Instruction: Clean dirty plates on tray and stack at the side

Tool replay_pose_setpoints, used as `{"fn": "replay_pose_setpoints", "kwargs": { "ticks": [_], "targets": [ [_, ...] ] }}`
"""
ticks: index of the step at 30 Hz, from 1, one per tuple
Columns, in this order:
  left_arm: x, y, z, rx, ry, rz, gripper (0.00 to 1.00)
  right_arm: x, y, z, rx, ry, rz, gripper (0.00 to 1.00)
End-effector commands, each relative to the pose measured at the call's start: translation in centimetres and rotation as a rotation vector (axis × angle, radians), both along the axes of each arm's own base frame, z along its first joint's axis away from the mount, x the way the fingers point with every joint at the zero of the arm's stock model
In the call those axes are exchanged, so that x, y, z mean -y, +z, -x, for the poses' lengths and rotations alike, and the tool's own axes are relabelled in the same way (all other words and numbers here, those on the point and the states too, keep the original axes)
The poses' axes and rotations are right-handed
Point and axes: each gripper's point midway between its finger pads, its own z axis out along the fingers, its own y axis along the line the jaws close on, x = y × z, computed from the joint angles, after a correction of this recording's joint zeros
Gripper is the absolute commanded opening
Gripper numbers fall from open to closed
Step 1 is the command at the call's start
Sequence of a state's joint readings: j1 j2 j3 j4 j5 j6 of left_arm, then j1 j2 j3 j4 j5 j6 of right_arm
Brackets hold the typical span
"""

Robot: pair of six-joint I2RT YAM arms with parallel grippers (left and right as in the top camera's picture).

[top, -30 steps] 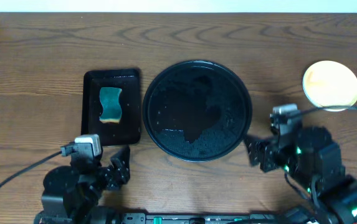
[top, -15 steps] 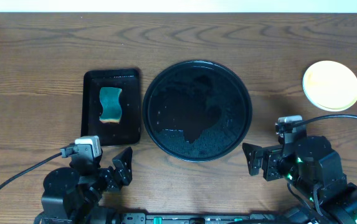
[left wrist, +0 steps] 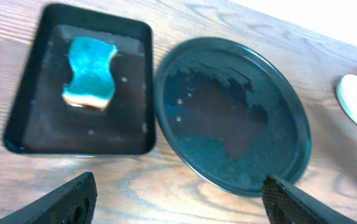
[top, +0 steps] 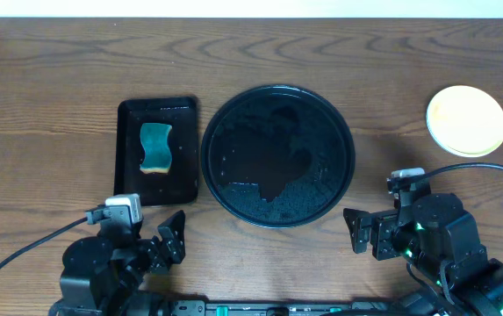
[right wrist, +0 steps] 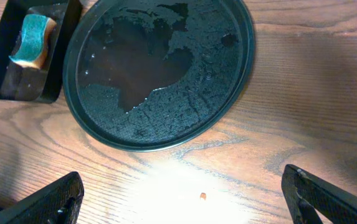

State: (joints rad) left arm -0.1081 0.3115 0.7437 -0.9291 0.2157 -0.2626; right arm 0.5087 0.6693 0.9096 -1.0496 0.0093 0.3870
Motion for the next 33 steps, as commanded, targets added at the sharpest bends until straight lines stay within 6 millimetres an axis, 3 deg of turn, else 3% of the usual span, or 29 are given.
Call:
{"fn": "replay_pose_setpoints", "kwargs": {
  "ticks": [1, 4, 9, 14, 23, 33],
  "targets": [
    [-2.1, 0.3, -0.2, 0.078, 0.103, -0.059, 0.85, 0.0, -0.1, 0.0, -0.004, -0.006, 0.000, 0.99],
    [-2.3, 0.4, -0.8, 0.185, 0.063, -0.157, 0.85, 0.0, -0.1, 0.0, -0.004, -0.006, -0.001, 0.99],
    [-3.0, -1.2, -2.5, 0.291, 0.059, -0.266, 0.85, 0.0, -0.1, 0.0, -0.004, -0.006, 0.000, 0.99],
    [-3.2, -3.9, -4.4, 0.334, 0.083, -0.258, 0.85, 0.0, -0.1, 0.0, -0.004, -0.006, 0.000, 0.99],
    [-3.8, -7.5, -5.2, 0.292, 0.118, -0.240, 0.85, 0.0, -0.1, 0.0, -0.005, -0.006, 0.000, 0.99],
    [-3.1, -8.9, -6.6, 0.346, 0.106, -0.174, 0.85, 0.0, -0.1, 0.1, -0.006, -0.006, 0.001, 0.99]
  ]
}}
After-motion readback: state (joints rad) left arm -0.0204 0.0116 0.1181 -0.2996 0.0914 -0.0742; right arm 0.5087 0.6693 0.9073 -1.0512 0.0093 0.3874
